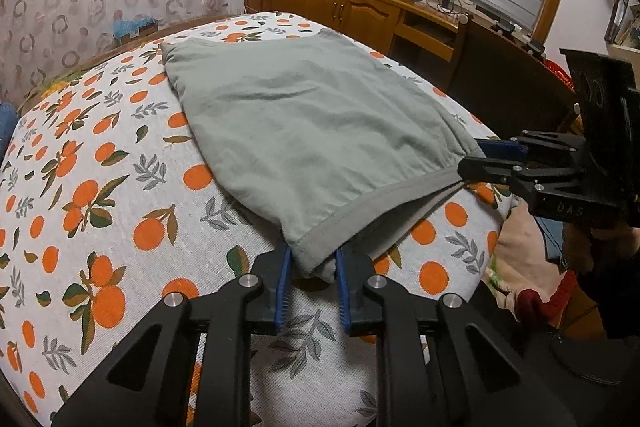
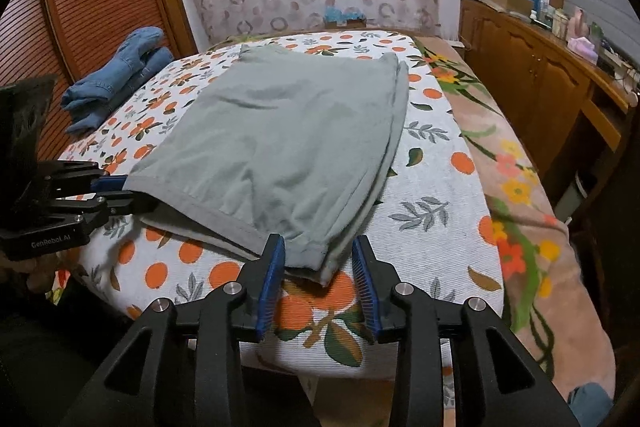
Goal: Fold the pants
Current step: 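Close both grippers on the grey waistband edge of the folded garment, then lift the garment by its waistband with both grippers above the bed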
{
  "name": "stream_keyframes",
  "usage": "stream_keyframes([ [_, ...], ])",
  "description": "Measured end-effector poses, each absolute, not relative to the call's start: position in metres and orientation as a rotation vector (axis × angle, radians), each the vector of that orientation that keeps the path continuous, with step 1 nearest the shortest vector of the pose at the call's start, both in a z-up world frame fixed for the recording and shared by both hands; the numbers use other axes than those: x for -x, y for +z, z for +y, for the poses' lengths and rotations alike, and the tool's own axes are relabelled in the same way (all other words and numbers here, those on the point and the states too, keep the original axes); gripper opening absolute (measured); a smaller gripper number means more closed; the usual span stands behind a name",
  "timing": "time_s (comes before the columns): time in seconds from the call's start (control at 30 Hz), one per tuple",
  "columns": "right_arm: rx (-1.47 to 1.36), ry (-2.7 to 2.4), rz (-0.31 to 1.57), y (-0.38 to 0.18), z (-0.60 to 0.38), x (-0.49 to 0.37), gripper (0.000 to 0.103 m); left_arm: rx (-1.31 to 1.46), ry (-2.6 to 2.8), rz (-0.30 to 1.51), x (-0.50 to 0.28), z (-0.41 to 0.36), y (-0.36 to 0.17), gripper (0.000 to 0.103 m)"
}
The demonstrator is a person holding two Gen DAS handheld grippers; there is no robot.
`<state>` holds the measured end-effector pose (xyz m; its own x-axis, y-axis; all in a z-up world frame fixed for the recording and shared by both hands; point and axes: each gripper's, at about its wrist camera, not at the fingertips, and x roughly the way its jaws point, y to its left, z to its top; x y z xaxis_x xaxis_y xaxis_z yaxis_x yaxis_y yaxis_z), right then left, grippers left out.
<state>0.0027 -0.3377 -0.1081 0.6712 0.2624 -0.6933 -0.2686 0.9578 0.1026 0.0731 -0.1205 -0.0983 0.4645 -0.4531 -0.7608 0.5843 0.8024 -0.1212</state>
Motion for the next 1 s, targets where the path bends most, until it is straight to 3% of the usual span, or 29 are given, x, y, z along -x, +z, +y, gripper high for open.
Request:
stream_keyframes([
  [0.23, -0.021, 0.291, 0.777, -0.11, -0.34, -0.002, 0.036, -0.164, -0.638, 0.877, -0.073, -0.12, -0.098, 0.02],
  [0.3, -0.038, 0.313, 0.782, -0.11, -0.34, -0.002, 0.025, -0.165, -0.632, 0.871, -0.074, -0.12, -0.099, 0.02],
  [0.43, -0.066, 0.35, 0.783, -0.111, -0.339, -0.002, 0.014, -0.168, -0.627, 0.867, -0.075, -0.121, -0.097, 0.016],
  [0.67, -0.075, 0.394, 0.713, -0.093, -0.336, 0.002, 0.012, -0.128, -0.599, 0.792, -0.071, -0.109, -0.068, 0.012],
  [1.0, -0.022, 0.447, 0.517, -0.016, -0.322, 0.011, 0.012, -0.116, -0.543, 0.637, -0.071, -0.085, 0.007, 0.011],
])
